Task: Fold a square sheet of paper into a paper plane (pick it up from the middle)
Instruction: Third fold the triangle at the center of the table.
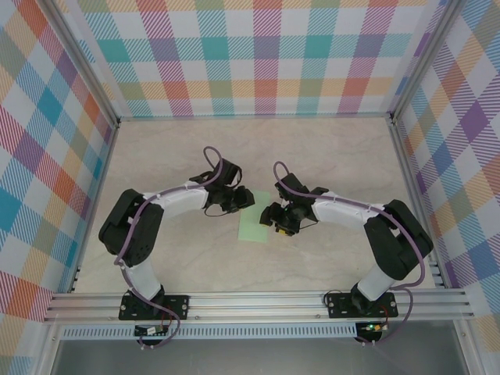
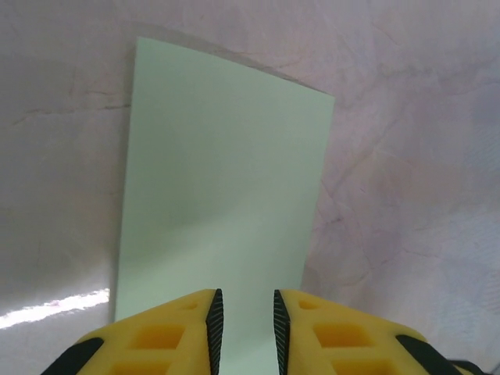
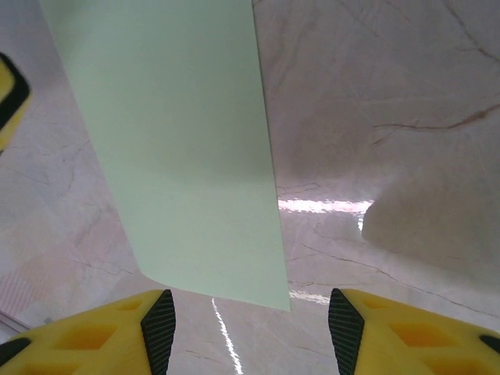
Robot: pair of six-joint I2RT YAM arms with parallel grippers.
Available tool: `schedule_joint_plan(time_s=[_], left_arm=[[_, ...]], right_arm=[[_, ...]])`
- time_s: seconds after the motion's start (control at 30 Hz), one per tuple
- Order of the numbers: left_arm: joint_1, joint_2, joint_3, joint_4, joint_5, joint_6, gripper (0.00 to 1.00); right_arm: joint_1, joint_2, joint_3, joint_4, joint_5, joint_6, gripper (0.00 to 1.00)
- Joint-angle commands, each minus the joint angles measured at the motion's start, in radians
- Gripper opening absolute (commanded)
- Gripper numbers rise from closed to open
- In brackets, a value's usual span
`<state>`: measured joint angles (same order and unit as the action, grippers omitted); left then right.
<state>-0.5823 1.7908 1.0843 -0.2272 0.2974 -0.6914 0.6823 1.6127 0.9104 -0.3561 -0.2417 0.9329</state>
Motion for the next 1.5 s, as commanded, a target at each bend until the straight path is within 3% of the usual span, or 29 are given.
schedule_joint_plan(time_s=[0.0,0.43,1.13,1.47], left_arm=[[-0.008,0.059,0.039,-0.082,-0.046,0.001,0.26],[-0.008,0.141,0.04,-0.155,-0.112,-0.026,0.23],[-0.008,0.163,0.032,-0.167,-0.113,-0.035,0.23],[-0.008,0.166,0.034,-0.171,-0.113,-0.032,0.23]], right_arm=[[-0.005,-0.024,-0.01,0.049,-0.033,0.042,0.57],[-0.004,0.025,-0.016,0.054,-0.081,0.096,0.56],[0.055,0.134,0.02,0.028,-0.16,0.062,0.56],[0.061,0.096,0.012,0.088,-0.173,0.066,0.49]])
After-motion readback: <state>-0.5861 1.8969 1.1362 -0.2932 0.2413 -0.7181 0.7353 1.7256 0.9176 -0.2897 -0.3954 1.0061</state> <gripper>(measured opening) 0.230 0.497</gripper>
